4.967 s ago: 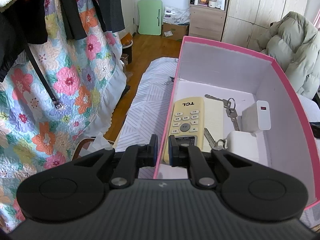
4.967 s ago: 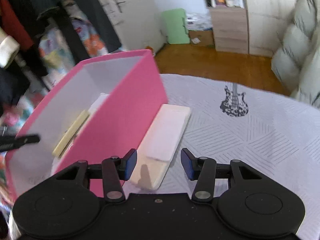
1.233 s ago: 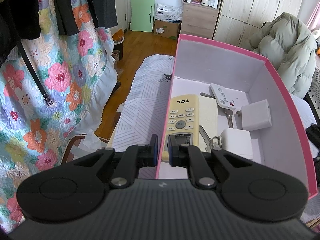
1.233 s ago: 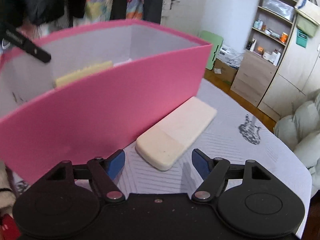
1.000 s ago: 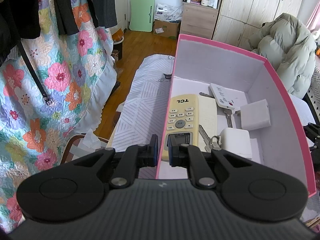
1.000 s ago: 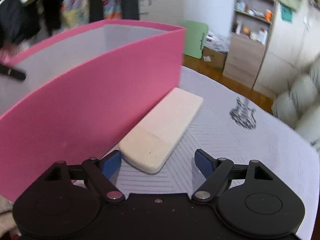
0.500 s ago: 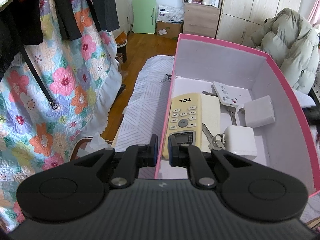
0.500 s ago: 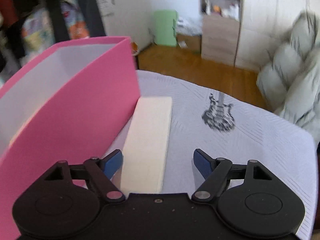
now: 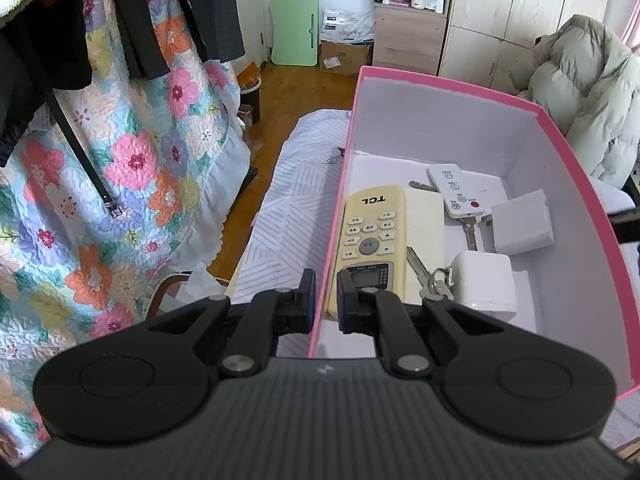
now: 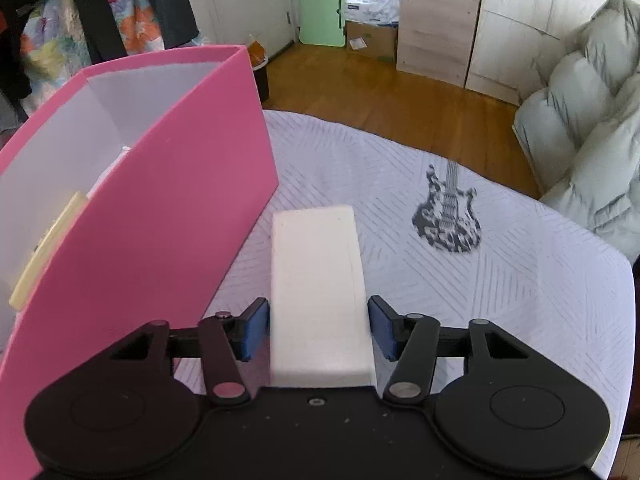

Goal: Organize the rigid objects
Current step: 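Grasp the cream remote with the right gripper and lift it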

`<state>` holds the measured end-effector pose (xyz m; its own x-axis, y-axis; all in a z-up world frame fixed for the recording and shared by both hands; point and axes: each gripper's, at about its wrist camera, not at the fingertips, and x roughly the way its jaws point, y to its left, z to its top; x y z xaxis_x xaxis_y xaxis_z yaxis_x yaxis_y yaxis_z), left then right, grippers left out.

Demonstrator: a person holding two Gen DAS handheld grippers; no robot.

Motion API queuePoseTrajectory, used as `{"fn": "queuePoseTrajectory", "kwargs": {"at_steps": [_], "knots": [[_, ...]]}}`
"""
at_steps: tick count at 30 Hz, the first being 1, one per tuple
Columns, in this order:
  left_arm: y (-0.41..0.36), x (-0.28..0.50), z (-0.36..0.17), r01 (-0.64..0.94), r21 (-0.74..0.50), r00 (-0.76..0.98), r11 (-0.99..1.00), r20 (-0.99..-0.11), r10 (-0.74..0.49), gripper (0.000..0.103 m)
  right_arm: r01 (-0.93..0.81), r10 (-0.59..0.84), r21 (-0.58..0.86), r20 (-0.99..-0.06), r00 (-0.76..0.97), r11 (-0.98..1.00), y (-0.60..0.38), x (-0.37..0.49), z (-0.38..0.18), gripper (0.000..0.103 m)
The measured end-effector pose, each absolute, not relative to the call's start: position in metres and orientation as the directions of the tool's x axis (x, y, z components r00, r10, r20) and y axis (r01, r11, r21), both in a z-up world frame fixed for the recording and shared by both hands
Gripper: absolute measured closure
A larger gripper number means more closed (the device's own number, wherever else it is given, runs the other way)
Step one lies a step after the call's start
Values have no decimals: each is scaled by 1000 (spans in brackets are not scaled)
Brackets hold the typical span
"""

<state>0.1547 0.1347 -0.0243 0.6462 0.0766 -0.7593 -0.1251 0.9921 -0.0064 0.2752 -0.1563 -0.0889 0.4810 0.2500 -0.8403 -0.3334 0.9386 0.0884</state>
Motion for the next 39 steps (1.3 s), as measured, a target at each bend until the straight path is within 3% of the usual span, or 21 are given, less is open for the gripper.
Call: {"fn": "queuePoseTrajectory", "kwargs": {"at_steps": [2,3,7,19,30,34,39], "knots": [[135,155,-24,-123,-19,648,992,-759,66,93,-357,241,52,-825,511,933,-151,283,-92,38],[135,155,-25,-122,-22,649,992,-758,63,93,-379,249,38,-813,527,925,-150,283,-93,45],[135,154,-25,-132,-29,648,991,-759,64,93,-352,301,112,-781,547,929,-166,279,-88,45],[133,154,-25,-142,-21,655,990,-752,78,93,-352,341,104,-599,724,930,-187,192,-25,45],[133,155,-26,-132,-19,656,991,-752,73,93,-482,432,-25,-405,806,876,-158,151,75,46],[133,156,-25,-128,-25,654,992,-753,65,93,-589,538,14,-427,727,808,-128,163,81,45],[129,156,-27,-103,15,656,995,-751,79,94,-617,547,13,-478,687,787,-77,194,51,45]]}}
